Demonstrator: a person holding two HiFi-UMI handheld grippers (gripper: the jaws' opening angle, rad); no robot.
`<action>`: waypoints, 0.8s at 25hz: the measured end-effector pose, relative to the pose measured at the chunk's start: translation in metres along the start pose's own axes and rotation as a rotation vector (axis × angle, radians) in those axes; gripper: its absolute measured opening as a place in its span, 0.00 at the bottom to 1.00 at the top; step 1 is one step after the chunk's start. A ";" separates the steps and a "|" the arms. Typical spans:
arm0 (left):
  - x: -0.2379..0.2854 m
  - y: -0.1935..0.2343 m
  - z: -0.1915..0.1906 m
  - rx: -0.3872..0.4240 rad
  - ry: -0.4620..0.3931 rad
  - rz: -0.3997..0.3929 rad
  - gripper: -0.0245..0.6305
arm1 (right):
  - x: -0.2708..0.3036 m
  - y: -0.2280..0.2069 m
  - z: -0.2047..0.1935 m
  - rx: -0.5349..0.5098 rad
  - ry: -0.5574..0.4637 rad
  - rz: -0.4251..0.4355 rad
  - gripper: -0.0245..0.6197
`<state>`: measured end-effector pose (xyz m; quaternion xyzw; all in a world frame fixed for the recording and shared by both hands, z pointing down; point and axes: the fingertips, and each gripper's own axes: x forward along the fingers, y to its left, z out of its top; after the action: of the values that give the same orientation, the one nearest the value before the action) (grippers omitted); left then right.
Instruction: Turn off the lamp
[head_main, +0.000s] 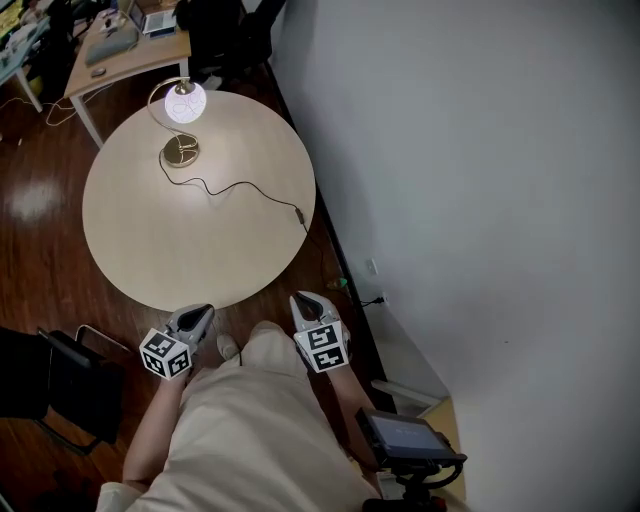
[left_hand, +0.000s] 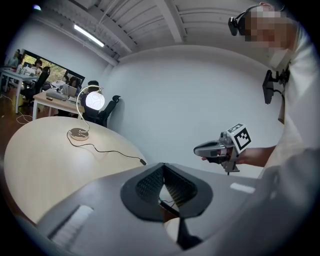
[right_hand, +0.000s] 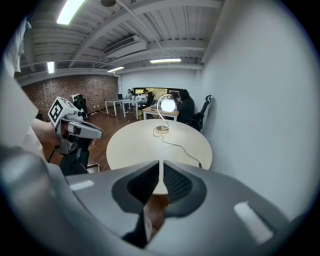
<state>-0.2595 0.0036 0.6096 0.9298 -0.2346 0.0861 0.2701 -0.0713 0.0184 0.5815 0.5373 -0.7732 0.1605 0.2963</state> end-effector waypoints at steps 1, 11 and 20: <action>-0.001 0.002 0.000 -0.005 -0.001 0.002 0.04 | 0.003 -0.002 0.001 0.000 0.002 -0.004 0.08; 0.002 0.017 0.005 -0.030 0.012 0.038 0.04 | 0.046 -0.031 0.000 -0.008 0.047 0.001 0.08; 0.047 0.041 0.038 -0.018 0.029 0.101 0.04 | 0.117 -0.119 -0.019 0.044 0.107 0.002 0.10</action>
<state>-0.2370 -0.0663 0.6103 0.9130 -0.2783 0.1107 0.2771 0.0150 -0.1009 0.6612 0.5334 -0.7531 0.2063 0.3252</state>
